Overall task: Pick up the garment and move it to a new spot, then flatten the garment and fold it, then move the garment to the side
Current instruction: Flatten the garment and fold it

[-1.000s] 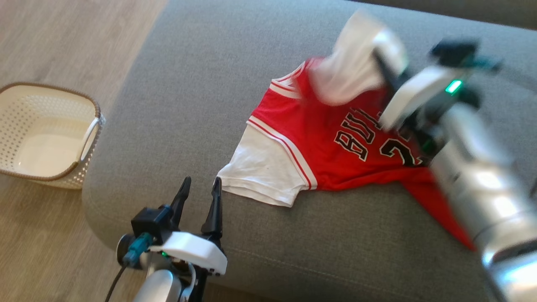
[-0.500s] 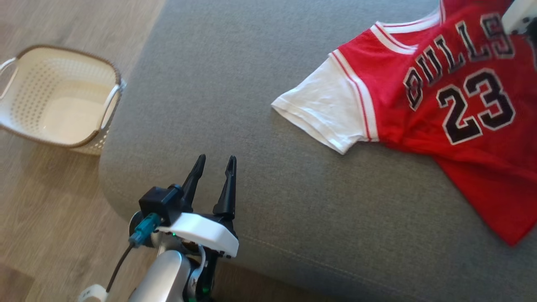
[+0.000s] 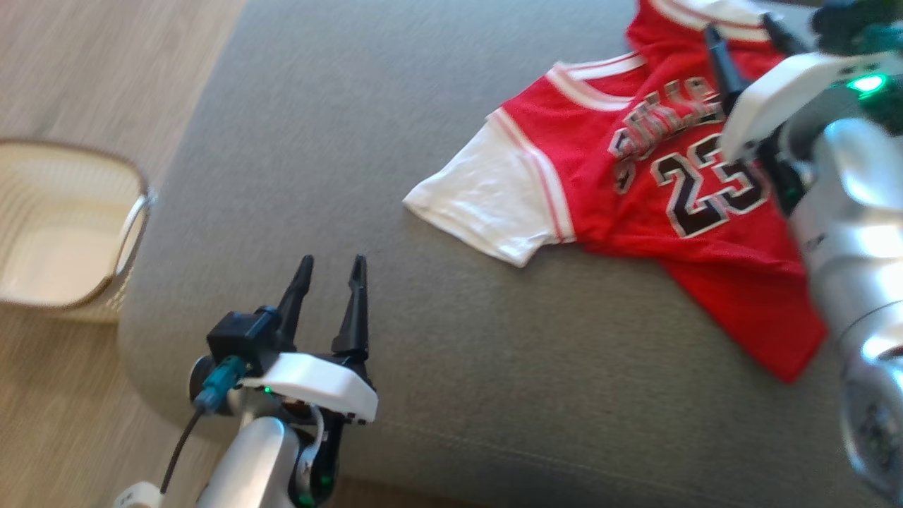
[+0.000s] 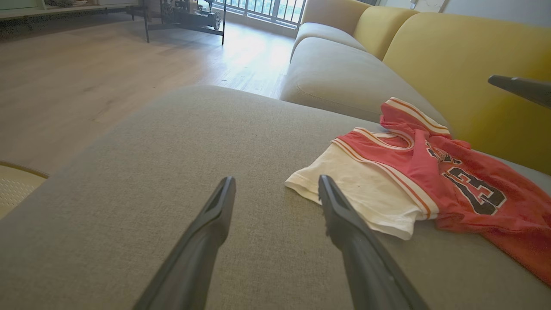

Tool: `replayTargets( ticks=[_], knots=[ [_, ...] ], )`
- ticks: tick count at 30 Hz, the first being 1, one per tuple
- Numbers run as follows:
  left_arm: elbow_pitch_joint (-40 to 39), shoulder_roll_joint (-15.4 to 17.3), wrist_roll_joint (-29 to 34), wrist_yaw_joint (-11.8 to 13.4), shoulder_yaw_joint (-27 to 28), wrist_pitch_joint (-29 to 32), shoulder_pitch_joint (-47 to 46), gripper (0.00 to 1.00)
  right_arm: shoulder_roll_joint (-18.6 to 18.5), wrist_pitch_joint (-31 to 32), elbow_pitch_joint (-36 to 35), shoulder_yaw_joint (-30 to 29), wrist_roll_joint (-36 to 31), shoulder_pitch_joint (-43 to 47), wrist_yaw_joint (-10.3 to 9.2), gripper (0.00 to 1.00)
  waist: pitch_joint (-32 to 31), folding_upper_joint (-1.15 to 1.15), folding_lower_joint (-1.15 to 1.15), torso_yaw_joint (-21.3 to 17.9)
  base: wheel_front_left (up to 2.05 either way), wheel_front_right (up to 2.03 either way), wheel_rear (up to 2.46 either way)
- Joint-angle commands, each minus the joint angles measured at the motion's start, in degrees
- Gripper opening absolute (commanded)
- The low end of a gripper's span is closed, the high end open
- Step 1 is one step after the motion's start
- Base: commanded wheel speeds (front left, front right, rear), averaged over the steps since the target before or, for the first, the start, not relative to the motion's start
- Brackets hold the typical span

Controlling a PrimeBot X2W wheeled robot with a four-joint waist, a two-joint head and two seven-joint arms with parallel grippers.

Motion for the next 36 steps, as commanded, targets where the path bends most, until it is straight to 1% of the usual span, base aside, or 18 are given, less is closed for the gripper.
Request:
replayTargets(
  ticks=[1,4,6,9,14,15,19,21,25,30,34,36],
  knots=[
    [-1.53,0.38,0.61,0.06,2.63,-0.7,-0.64,1.0,2.09,-1.19,-2.49,0.28,-0.19,0.31,-0.02,1.0,-3.59,0.0,0.0,-3.48,0.0,0.0,0.0],
    [-1.71,0.38,1.19,0.18,4.11,-0.7,0.67,1.0,3.93,-1.8,-5.23,-0.4,0.93,4.13,-0.02,1.0,-6.39,0.0,0.0,-5.97,0.0,0.0,0.0],
    [-1.96,0.38,1.43,0.41,5.25,-0.7,1.87,1.0,4.77,-1.91,-8.69,-0.57,1.4,7.59,-0.02,1.0,-8.23,0.0,0.0,-7.78,0.0,0.0,0.0],
    [-2.26,0.38,1.81,0.69,6.7,-0.7,3.78,1.0,5.67,-1.95,-16.59,-1.47,1.81,14.68,-0.02,1.0,-10.51,0.0,0.0,-10.23,0.0,0.0,0.0],
    [-2.67,0.38,2.63,0.7,8.45,-0.7,6.2,1.0,6.89,-1.96,-30.57,-3.42,0.17,28.65,-0.02,1.0,-13.01,0.0,0.0,-13.51,0.0,0.0,0.0],
    [-2.93,0.38,2.73,0.79,8.93,-0.7,6.91,1.0,7.35,-1.96,-36.07,-4.69,-0.37,34.11,-0.02,1.0,-13.58,0.0,0.0,-14.45,0.0,0.0,0.0],
    [-3.28,0.38,2.8,0.93,9.3,-0.7,8.07,1.0,7.82,-1.96,-45.21,-7.16,-1.23,44.13,-0.02,1.0,-14.5,0.0,0.0,-15.6,0.0,0.0,0.0],
    [-3.38,0.38,2.81,0.99,9.29,-0.7,8.52,1.0,7.86,-1.89,-48.32,-7.3,0.39,48.44,-0.02,1.0,-14.72,0.0,0.0,-15.91,0.0,0.0,0.0],
    [-3.33,0.38,2.98,0.9,9.45,-0.7,9.03,1.0,7.88,-1.19,-51.92,-7.93,3.14,54.4,-0.02,1.0,-14.99,0.0,0.0,-16.32,0.0,0.0,0.0],
    [-3.17,0.38,3.3,0.58,9.43,-0.7,9.01,1.0,7.89,-0.1,-53.85,-8.63,4.05,56.53,-0.02,1.0,-14.95,0.0,0.0,-16.35,0.0,0.0,0.0],
    [-3.16,0.38,3.42,0.33,9.02,-0.7,8.35,1.0,7.9,1.52,-52.53,-10.08,4.59,55.41,-0.02,1.0,-14.37,0.0,0.0,-15.73,0.0,0.0,0.0],
    [-3.06,0.38,3.6,0.11,8.58,-0.7,7.7,1.0,7.9,2.5,-49.81,-11.27,5.18,53.17,-0.02,1.0,-13.29,0.0,0.0,-14.95,0.0,0.0,0.0]
  ],
)
